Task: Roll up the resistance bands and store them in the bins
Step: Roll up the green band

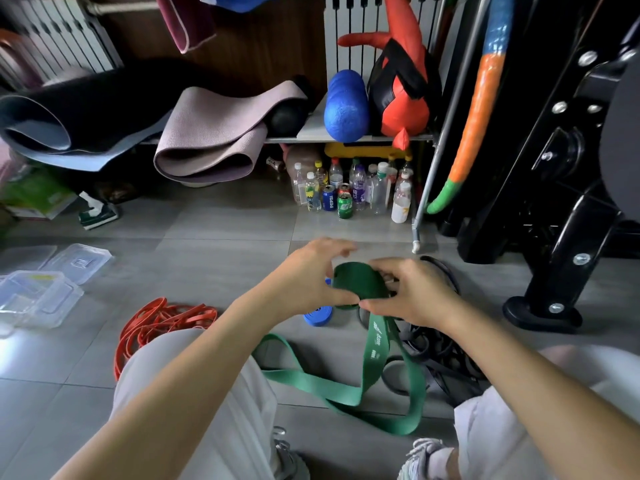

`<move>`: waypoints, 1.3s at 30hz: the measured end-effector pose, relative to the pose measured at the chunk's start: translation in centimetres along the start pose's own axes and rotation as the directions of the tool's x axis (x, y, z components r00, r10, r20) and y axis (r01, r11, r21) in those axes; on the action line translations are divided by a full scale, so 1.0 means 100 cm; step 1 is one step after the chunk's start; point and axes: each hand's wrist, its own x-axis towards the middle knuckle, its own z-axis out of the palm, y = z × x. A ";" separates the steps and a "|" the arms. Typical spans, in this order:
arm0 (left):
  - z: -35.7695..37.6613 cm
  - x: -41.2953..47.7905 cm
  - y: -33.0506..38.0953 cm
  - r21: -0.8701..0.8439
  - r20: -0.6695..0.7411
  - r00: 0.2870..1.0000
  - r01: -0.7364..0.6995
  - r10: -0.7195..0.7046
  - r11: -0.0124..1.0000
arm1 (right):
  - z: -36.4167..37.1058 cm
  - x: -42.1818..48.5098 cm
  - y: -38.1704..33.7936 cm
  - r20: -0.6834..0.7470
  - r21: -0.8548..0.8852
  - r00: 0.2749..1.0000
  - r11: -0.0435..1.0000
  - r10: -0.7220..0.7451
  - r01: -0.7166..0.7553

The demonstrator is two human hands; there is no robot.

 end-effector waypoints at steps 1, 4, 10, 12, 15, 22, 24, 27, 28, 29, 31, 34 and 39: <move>-0.001 0.001 0.002 0.071 0.042 0.999 -0.012 0.010 0.997 | 0.001 -0.001 -0.002 -0.003 -0.035 1.000 0.999 -0.008 0.008; -0.001 0.004 0.007 0.138 0.058 0.998 -0.005 -0.003 0.990 | -0.002 -0.001 -0.002 -0.014 0.040 1.000 0.999 0.015 -0.014; -0.010 0.001 0.004 -0.301 -0.068 0.997 0.003 -0.025 0.954 | -0.017 0.001 -0.005 -0.022 0.179 1.000 0.984 0.011 -0.007; -0.013 -0.003 0.005 -0.437 -0.077 0.997 -0.021 -0.014 0.899 | -0.020 0.002 -0.008 -0.020 0.203 1.000 0.979 -0.006 0.010; -0.014 -0.005 0.004 -0.683 -0.111 0.993 -0.044 -0.044 0.729 | -0.020 0.002 -0.009 0.001 0.269 1.000 0.963 -0.020 0.019; -0.006 -0.002 -0.002 -0.963 -0.081 0.996 -0.068 -0.038 0.262 | 0.000 0.003 -0.008 -0.075 0.732 0.996 0.675 -0.058 0.094; -0.002 -0.004 -0.003 -0.970 -0.017 0.999 -0.008 -0.037 0.242 | 0.000 0.004 -0.006 -0.128 0.748 0.991 0.654 -0.026 0.114; -0.002 -0.004 -0.002 -0.883 0.026 0.994 0.073 -0.107 0.464 | -0.005 0.007 -0.004 -0.160 0.633 0.987 0.767 0.001 0.102; -0.004 -0.004 -0.002 -0.754 -0.009 0.991 0.079 -0.130 0.653 | -0.007 0.008 -0.002 -0.147 0.540 0.989 0.838 0.004 0.077; -0.007 -0.002 -0.002 -0.546 -0.054 0.991 0.077 -0.126 0.834 | -0.009 0.008 -0.001 -0.123 0.436 0.992 0.899 0.010 0.044; -0.011 0.001 0.000 -0.088 -0.066 0.997 0.021 -0.026 0.996 | -0.009 0.008 0.001 -0.056 0.283 0.998 0.959 0.032 -0.015; -0.008 0.009 0.011 0.301 0.073 0.997 -0.055 0.034 0.952 | -0.002 0.005 -0.001 0.009 0.162 0.999 0.986 0.048 -0.048; -0.011 0.016 0.018 0.190 0.022 1.000 -0.001 -0.004 0.982 | -0.013 0.003 -0.006 -0.049 0.228 0.997 0.972 0.064 -0.051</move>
